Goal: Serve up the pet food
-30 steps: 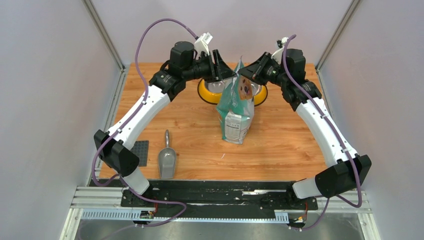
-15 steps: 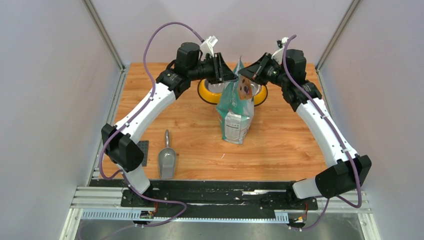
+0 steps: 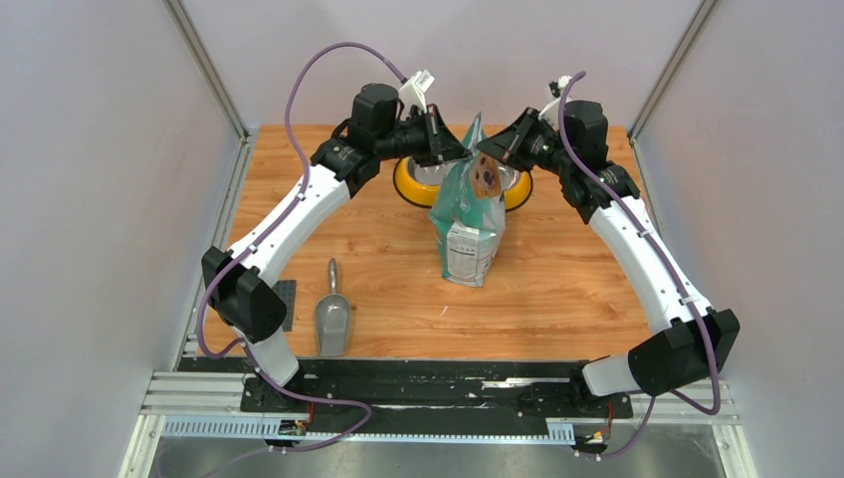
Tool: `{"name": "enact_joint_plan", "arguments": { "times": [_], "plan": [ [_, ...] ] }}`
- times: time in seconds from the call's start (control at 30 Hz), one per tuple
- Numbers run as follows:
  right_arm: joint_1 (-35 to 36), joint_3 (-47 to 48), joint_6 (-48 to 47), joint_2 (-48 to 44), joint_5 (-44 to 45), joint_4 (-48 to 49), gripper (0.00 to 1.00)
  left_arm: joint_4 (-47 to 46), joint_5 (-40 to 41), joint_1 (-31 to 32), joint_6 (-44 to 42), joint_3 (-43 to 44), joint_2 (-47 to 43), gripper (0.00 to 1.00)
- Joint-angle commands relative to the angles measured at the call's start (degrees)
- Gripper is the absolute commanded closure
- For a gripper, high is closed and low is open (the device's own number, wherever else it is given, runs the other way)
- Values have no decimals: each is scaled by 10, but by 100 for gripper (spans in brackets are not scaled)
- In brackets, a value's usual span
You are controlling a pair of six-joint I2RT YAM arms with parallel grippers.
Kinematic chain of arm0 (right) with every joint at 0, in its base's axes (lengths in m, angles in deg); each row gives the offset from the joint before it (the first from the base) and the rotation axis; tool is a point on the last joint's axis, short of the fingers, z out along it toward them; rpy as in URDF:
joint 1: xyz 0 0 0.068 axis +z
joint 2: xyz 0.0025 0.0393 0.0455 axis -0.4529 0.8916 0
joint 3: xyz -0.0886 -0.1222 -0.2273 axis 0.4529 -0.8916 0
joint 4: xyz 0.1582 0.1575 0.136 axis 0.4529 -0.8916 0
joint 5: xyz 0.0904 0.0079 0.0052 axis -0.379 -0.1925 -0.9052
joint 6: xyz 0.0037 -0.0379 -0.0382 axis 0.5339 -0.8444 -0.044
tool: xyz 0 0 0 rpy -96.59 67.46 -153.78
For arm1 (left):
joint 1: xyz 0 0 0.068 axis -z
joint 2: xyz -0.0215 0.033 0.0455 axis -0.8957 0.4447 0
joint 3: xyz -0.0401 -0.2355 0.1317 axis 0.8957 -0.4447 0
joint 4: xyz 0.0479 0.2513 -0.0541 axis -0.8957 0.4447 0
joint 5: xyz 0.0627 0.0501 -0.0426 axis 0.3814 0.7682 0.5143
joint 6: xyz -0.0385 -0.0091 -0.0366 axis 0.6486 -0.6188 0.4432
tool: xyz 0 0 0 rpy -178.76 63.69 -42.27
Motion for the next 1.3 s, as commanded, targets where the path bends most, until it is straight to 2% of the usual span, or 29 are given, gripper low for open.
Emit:
{"name": "enact_joint_plan", "arguments": {
  "times": [0.0, 0.23, 0.4, 0.7, 0.83, 1.0, 1.07, 1.27],
  "plan": [
    [5, 28, -42, 2, 41, -47, 100, 3, 20, -3, -13, 17, -22, 100],
    [35, 71, -87, 29, 159, -120, 100, 6, 37, -4, -15, 14, -29, 100],
    [64, 99, -120, 35, 275, -155, 100, 12, 45, -3, -20, 12, -32, 100],
    [110, 158, -189, 65, 432, -206, 100, 29, 58, -3, -42, 15, -38, 100],
    [112, 163, -177, 57, 375, -197, 100, 41, 70, -3, -60, 17, -42, 100],
    [112, 172, -131, 32, 280, -181, 60, 75, 108, 3, -93, 36, -43, 100],
    [112, 175, -108, 22, 263, -179, 51, 98, 148, 9, -113, 50, -40, 100],
    [112, 185, -75, 26, 181, -177, 50, 139, 192, 15, -149, 74, -36, 100]
  ]
}}
